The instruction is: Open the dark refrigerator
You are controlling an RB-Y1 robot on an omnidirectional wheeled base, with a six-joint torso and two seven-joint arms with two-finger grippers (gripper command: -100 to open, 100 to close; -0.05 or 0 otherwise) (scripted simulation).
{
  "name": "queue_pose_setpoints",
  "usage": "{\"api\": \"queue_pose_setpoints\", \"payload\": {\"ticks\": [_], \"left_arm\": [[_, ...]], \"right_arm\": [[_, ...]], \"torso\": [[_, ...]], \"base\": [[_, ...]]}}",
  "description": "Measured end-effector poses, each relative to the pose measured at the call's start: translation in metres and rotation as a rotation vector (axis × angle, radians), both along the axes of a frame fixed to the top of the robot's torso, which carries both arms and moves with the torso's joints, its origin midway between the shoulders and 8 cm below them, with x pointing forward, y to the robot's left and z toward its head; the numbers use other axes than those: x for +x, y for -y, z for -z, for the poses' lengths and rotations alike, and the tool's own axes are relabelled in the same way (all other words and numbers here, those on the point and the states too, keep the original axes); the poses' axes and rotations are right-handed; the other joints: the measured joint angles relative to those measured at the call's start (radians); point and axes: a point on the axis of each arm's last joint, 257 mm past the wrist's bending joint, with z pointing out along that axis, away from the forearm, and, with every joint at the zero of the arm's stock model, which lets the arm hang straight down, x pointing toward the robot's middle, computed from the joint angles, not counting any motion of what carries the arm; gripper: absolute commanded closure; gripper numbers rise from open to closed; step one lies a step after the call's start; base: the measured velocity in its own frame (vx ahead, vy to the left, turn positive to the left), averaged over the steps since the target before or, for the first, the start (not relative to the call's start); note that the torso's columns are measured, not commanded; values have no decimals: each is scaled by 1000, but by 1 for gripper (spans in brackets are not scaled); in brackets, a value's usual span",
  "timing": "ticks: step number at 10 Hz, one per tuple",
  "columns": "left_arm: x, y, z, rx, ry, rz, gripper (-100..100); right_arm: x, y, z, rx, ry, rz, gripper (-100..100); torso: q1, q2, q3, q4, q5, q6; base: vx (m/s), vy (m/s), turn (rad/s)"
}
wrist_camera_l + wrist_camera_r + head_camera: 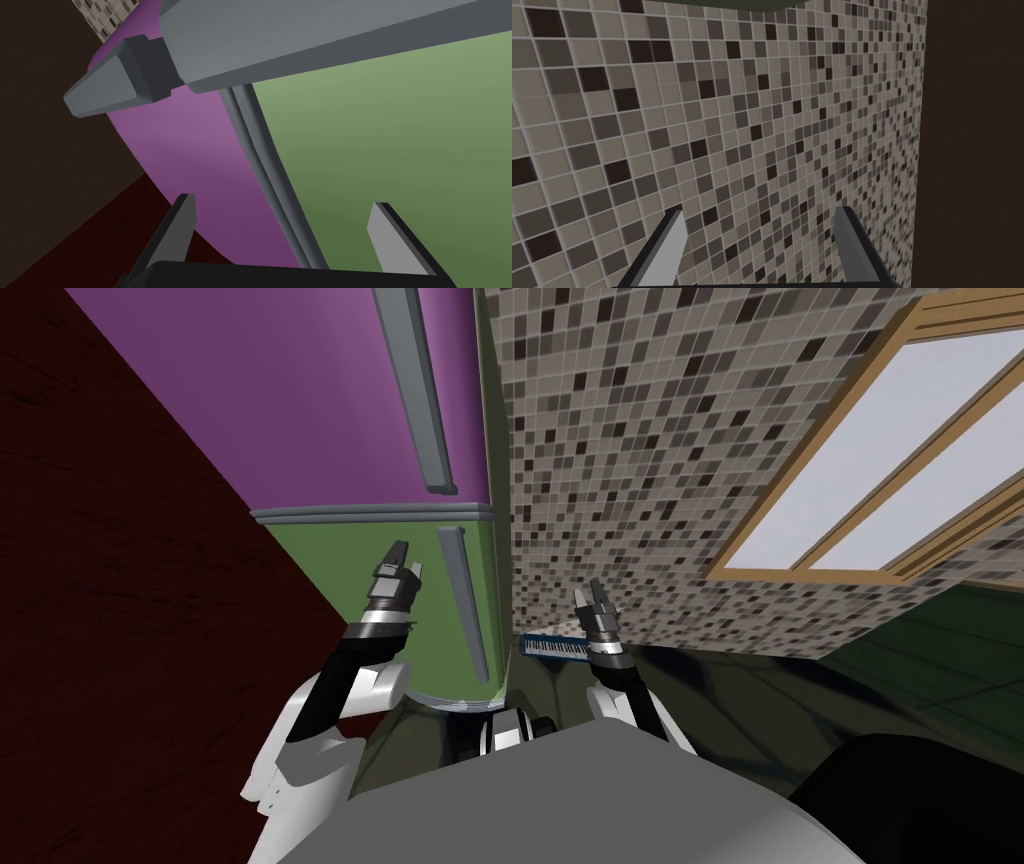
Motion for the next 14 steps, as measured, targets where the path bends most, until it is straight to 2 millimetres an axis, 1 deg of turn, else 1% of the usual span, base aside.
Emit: {"api": "queue_pose_setpoints", "payload": {"ticks": [2,4,6,8,9,11,14], "left_arm": [[5,4,-8,9,-4,-6,-100],[8,9,-25,20,2,-15,-100],[14,13,-37,28,0,-25,-100],[19,15,-43,31,-9,-33,-100],[20,17,-51,33,-7,-36,-100],[21,21,-57,35,-14,-42,-100],[26,28,-78,40,-15,-53,-100]], "right_arm": [[0,0,0,0,0,0,0],[0,0,0,0,0,0,0],[0,0,0,0,0,0,0],[0,0,0,0,0,0,0],[0,0,0,0,0,0,0],[0,0,0,0,0,0,0],[0,0,0,0,0,0,0]], "torso": [[1,-1,0,0,0,0],[0,-1,0,0,0,0],[0,0,0,0,0,0],[1,-1,-1,0,0,0],[1,-1,0,0,0,0],[0,-1,0,0,0,0],[0,0,0,0,0,0]], "base": [[-18,-20,-5],[-24,-28,-7],[-23,-26,-4],[-19,-18,-4],[-15,-17,-4],[-18,-22,-5],[-26,-28,-6]]}}
